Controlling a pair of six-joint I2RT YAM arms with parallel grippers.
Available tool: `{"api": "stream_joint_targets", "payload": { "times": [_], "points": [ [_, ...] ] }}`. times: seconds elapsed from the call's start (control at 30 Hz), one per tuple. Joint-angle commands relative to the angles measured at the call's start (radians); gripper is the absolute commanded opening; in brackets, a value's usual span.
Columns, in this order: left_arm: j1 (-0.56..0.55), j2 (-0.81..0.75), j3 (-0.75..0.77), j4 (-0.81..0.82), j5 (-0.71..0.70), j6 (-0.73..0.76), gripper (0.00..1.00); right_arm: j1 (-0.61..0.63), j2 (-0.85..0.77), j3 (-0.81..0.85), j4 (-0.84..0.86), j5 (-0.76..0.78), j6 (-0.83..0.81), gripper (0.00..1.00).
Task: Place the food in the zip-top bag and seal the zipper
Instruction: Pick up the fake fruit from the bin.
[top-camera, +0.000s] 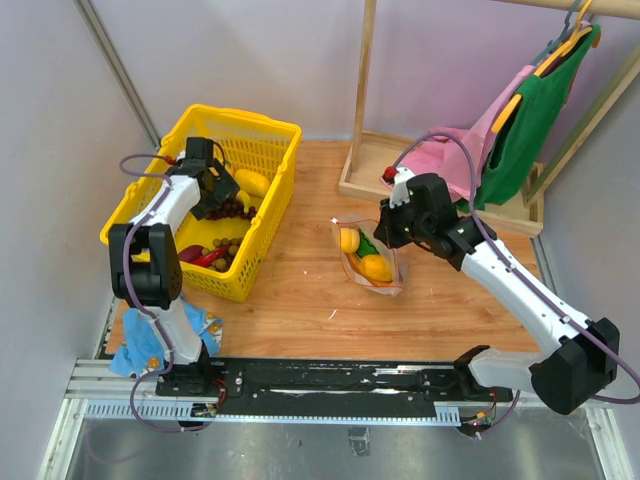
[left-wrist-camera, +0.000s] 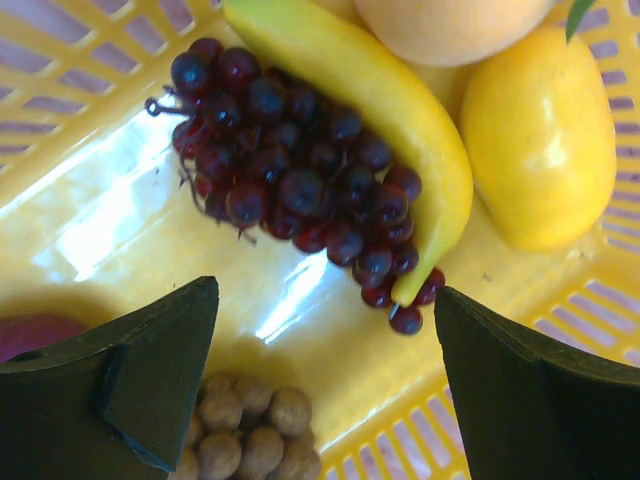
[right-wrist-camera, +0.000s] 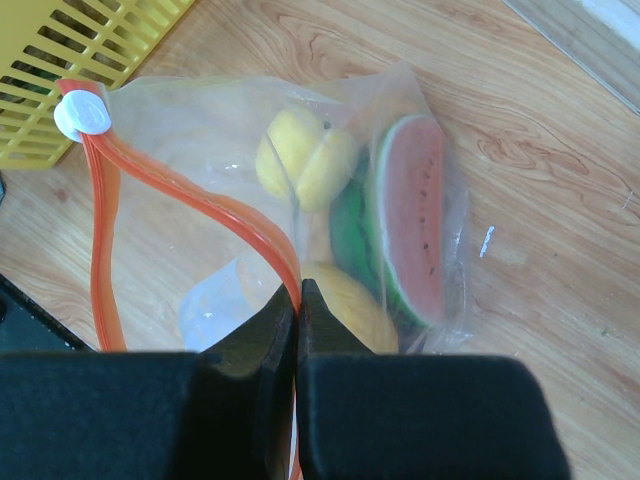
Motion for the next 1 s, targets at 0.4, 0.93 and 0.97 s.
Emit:
{"api": "stream_joint_targets", "payload": {
  "times": [0.4,0.93,0.97],
  "points": [
    [0.036,0.271,0.085,0.090,-0.070,-0.054,0.78,-0.012,0.014,0.012,0.016,0.004,-0.013,0.02],
    [0.036,0.088,0.029,0.068,-0.024,0.051,0.13,-0.012,-0.003,0.002,0.013,-0.006,0.003,0.02],
    [0.036,0.075,0.030,0.062,-0.019,0.059,0.09,-0.012,-0.003,0.003,0.013,-0.008,0.005,0.02]
  ]
}}
